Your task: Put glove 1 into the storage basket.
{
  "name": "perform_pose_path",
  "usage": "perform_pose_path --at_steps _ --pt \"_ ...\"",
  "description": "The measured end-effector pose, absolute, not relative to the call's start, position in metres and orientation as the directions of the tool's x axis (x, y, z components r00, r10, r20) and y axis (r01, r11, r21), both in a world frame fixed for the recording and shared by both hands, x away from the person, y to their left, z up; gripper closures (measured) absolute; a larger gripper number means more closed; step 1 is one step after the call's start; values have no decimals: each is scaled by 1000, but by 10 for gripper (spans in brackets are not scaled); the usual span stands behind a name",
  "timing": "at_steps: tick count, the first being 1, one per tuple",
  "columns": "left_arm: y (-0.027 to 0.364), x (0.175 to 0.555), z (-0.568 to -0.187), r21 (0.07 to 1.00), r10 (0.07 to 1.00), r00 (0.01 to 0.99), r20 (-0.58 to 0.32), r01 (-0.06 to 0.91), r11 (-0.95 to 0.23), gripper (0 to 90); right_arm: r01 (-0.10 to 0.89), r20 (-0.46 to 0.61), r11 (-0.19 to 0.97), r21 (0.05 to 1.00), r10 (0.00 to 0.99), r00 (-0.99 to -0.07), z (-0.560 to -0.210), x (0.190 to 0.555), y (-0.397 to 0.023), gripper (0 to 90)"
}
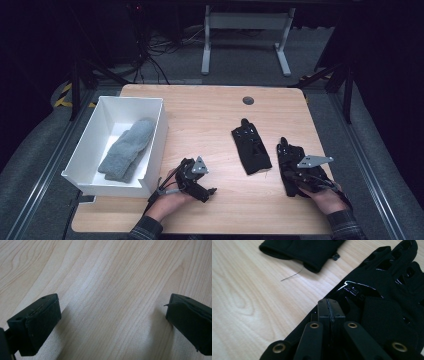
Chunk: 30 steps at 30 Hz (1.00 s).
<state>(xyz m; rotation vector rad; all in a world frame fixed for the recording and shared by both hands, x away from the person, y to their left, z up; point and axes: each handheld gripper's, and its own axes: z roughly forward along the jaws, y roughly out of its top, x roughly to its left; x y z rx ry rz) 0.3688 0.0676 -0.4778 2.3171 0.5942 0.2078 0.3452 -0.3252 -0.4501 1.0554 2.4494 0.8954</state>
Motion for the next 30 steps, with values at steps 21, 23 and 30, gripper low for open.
perform_pose_path --at_steps 21,23,30 --pt "68 369 -478 688 472 881 -22 356 -633 3 428 -48 525 735 671 -740 -435 401 -274 900" --pt "68 369 -478 688 472 881 -22 356 -632 3 427 -52 520 739 677 -734 -434 409 -272 900" --pt "68 369 -478 688 472 881 -20 355 -633 2 454 -71 542 707 694 -717 -445 434 -265 900"
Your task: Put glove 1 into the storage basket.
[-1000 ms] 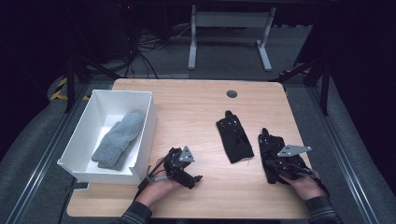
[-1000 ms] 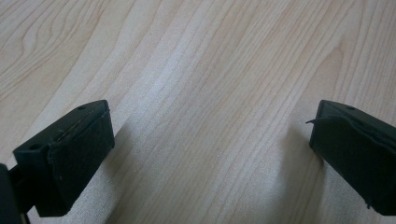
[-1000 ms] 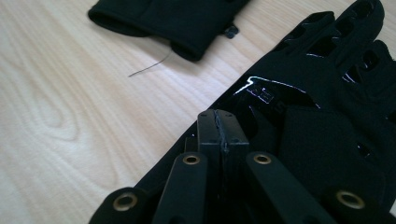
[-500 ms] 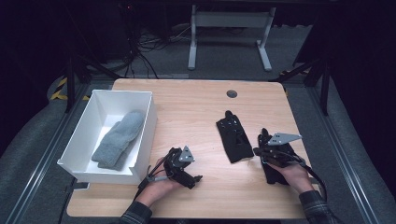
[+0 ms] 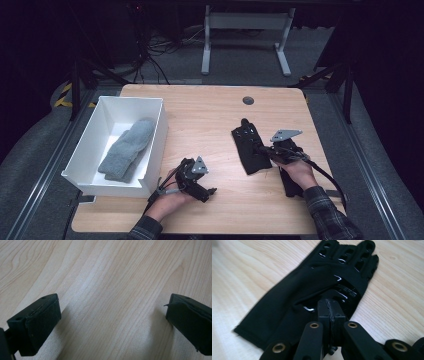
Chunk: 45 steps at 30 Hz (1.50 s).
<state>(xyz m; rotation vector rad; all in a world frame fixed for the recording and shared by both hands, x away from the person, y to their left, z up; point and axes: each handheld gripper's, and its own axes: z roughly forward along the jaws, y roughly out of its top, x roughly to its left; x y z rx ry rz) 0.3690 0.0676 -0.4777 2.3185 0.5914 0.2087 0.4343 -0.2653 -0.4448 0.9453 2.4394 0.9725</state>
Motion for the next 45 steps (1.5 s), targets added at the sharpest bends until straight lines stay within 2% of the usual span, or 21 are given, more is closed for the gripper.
perform_pose_path --at_steps 8,30,38,45 --pt "68 369 -478 688 471 882 -20 355 -634 2 462 -83 568 681 687 -722 -453 440 -259 900" --pt "68 369 -478 688 473 881 -22 357 -632 3 346 -58 663 664 507 -860 -454 379 -221 900" --pt "68 369 -477 682 474 880 -24 361 -636 6 343 -33 657 672 489 -872 -453 373 -219 900" --pt "71 371 -466 674 491 871 -14 371 -638 170 350 -65 613 708 550 -833 -436 375 -242 899"
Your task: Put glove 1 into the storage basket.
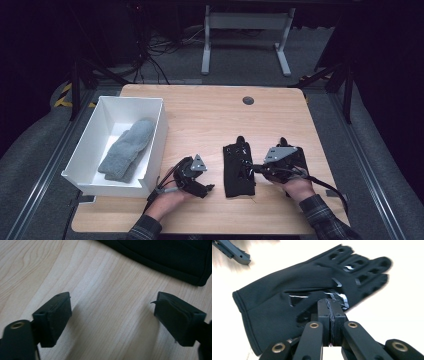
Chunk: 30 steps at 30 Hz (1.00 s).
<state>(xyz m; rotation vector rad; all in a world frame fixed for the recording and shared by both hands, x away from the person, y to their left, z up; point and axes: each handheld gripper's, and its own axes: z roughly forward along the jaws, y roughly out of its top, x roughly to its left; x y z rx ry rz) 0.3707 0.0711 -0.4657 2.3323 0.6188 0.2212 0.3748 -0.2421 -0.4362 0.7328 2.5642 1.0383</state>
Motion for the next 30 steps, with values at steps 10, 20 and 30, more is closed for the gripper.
perform_pose_path --at_steps 10,20,30 --pt "48 380 -441 720 447 891 -74 358 -594 731 409 -71 549 729 654 -753 -429 370 -295 899" --pt "12 395 -441 705 432 894 -117 381 -599 891 483 -56 491 725 741 -669 -434 361 -342 899" --pt "-9 397 -457 652 417 903 -100 376 -659 898 533 -49 497 684 761 -646 -447 359 -359 900"
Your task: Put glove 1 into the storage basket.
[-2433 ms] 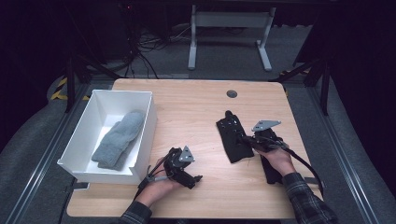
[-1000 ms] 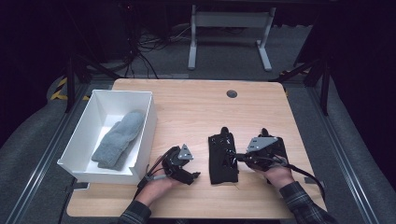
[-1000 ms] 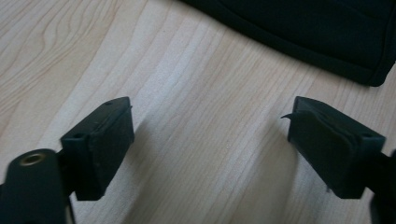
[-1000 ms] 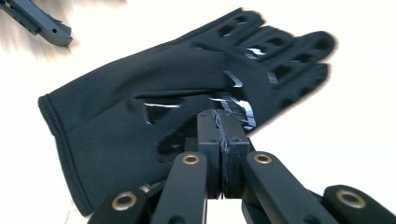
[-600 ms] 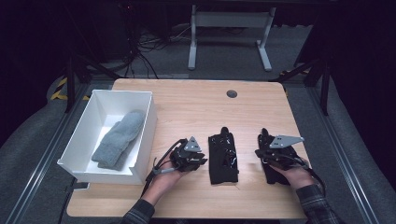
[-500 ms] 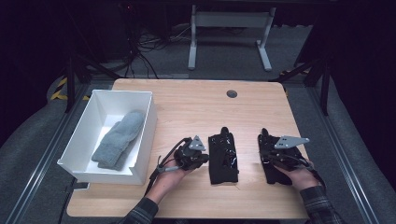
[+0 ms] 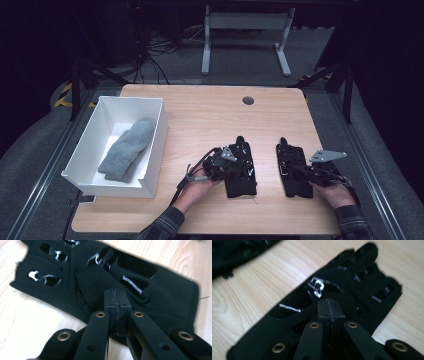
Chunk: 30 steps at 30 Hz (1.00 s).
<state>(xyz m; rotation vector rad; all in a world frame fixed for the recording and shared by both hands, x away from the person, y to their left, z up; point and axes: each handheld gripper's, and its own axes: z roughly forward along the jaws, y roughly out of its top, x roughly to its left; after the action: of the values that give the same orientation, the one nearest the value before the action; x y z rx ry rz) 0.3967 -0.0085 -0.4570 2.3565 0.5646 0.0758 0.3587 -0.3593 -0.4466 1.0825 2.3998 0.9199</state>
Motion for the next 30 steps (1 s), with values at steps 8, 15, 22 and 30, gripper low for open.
perform_pose_path --at_steps 8,15,22,30 --pt "2 395 -456 631 396 913 -100 366 -684 900 517 -39 519 681 731 -682 -449 357 -345 900" --pt "18 389 -455 622 398 912 -102 371 -689 899 480 -32 554 680 676 -736 -450 353 -323 900" --pt "42 386 -455 618 425 899 -102 392 -681 900 450 -1 575 684 617 -787 -452 348 -302 900" --pt "50 388 -456 621 443 891 -101 404 -671 899 405 11 609 682 545 -839 -453 344 -266 900"
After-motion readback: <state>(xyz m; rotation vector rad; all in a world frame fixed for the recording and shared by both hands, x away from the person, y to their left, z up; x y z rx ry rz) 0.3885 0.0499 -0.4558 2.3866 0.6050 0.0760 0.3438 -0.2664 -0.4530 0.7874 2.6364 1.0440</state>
